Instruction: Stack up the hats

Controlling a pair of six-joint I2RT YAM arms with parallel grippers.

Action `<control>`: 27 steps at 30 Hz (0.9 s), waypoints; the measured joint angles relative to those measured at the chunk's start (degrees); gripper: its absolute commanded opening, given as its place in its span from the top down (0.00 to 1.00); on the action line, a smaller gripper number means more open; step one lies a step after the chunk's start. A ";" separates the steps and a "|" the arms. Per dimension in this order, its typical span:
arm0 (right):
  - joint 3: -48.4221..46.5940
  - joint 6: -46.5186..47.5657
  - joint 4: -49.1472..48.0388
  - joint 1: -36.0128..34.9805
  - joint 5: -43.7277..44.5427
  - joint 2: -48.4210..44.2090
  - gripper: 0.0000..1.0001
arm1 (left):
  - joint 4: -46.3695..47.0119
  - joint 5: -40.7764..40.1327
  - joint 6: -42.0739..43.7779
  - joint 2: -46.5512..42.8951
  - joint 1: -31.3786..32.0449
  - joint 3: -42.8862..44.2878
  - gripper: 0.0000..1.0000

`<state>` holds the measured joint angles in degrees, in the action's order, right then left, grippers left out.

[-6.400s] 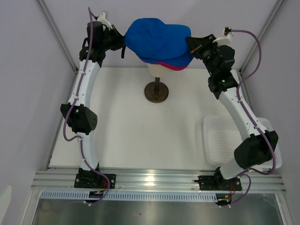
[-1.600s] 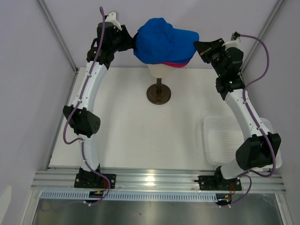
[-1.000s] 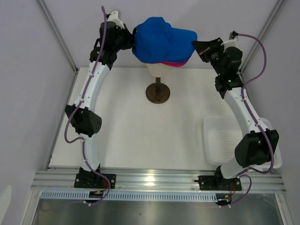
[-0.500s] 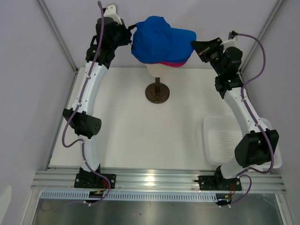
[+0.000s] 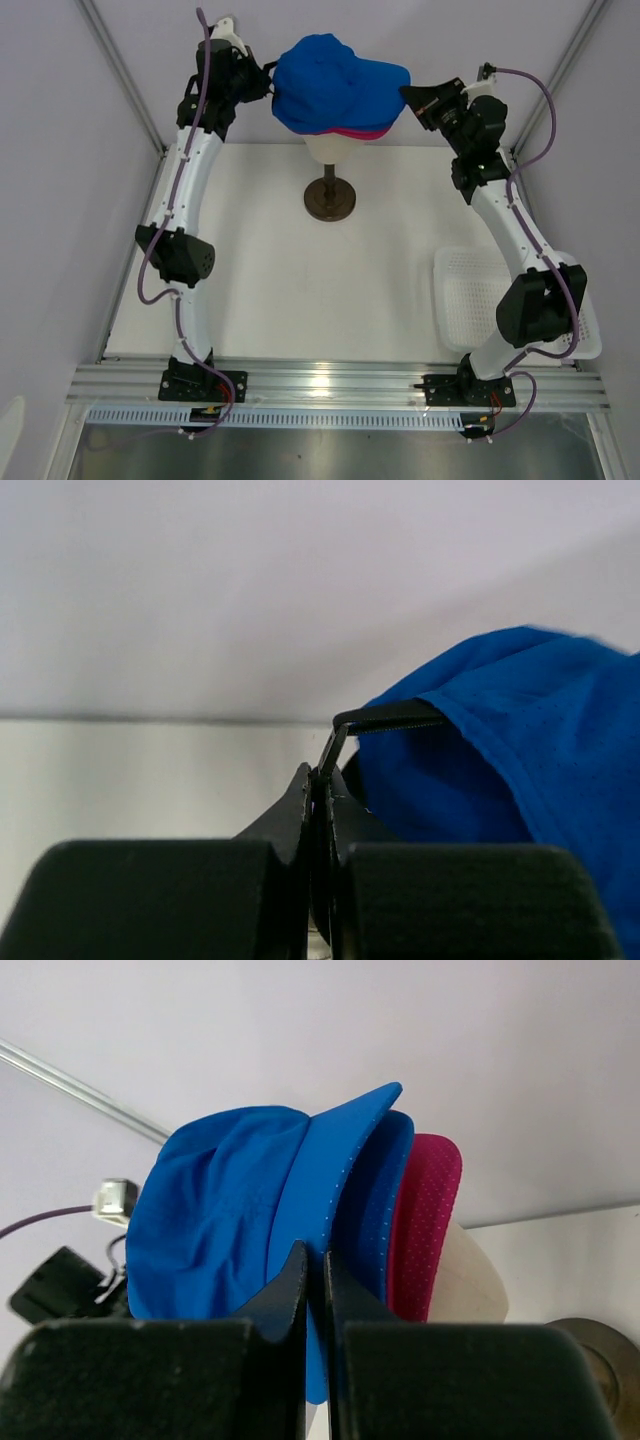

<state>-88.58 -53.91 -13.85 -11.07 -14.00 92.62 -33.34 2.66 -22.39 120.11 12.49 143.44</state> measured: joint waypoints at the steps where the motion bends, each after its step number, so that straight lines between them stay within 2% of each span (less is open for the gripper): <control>1: -0.68 -0.02 0.00 0.00 0.00 0.79 1.00 | -0.63 0.59 -0.70 1.18 -0.50 0.00 0.99; 9: -5.07 -0.07 -0.22 -0.76 -0.35 6.03 1.00 | 0.24 7.23 -4.76 5.88 -2.75 -2.56 0.99; 18: -5.99 0.17 0.26 -0.87 -0.02 6.80 1.00 | 1.95 11.15 -3.13 6.40 -2.78 -4.24 0.99; 24: -9.44 2.64 1.25 -1.57 -0.70 8.92 1.00 | 6.47 10.75 -1.01 2.01 -2.78 -15.58 0.99; 27: -11.28 5.07 2.71 -2.10 -0.94 9.42 1.00 | 7.54 9.03 -0.15 -0.35 -2.78 -18.38 0.96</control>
<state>-99.85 -48.84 -11.14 -13.17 -14.94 102.04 -25.80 11.68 -22.55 119.77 9.72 125.05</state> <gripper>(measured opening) 0.029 0.026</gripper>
